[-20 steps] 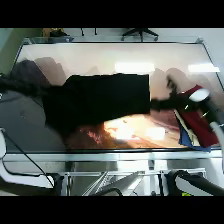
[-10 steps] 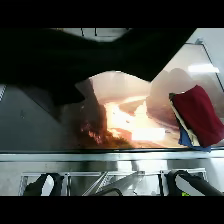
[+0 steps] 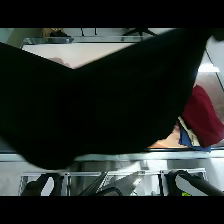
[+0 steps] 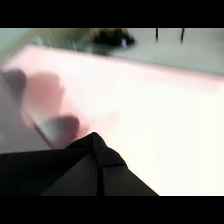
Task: Fold the shirts.
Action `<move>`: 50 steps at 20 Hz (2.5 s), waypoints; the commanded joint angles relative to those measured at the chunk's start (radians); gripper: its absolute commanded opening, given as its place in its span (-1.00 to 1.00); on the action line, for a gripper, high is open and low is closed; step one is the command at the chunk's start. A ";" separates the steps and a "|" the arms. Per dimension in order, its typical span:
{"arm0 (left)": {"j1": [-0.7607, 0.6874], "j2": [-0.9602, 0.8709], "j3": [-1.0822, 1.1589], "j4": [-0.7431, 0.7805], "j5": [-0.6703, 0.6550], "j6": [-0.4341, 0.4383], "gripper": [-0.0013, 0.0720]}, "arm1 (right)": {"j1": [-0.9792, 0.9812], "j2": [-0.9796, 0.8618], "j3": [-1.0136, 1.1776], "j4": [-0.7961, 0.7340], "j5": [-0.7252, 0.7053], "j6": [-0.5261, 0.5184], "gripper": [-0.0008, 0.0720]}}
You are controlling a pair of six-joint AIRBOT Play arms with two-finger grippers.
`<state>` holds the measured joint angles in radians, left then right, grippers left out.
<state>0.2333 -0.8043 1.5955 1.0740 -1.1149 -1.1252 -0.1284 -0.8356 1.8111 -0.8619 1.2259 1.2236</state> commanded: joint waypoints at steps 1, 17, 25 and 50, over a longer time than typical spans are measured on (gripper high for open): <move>-0.073 -0.210 -0.147 0.006 -0.030 0.000 -0.92 | -0.001 -0.110 -0.261 -0.135 -0.045 0.004 -0.93; -0.116 -1.102 0.370 0.008 -0.047 -0.071 -0.92 | -0.026 -0.772 0.009 -0.008 -0.296 -0.072 -0.94; -0.125 -1.106 0.375 0.060 -0.040 -0.093 -0.92 | -0.071 -0.775 0.039 -0.082 -0.164 -0.075 -0.94; -0.158 -0.982 0.169 0.217 -0.102 -0.122 0.91 | -0.090 -0.665 -0.019 -0.254 0.042 -0.001 0.22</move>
<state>0.0753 -1.8328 1.7657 1.2911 -1.1511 -1.2469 -0.1951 -1.5703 1.7927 -1.0557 1.2041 1.1805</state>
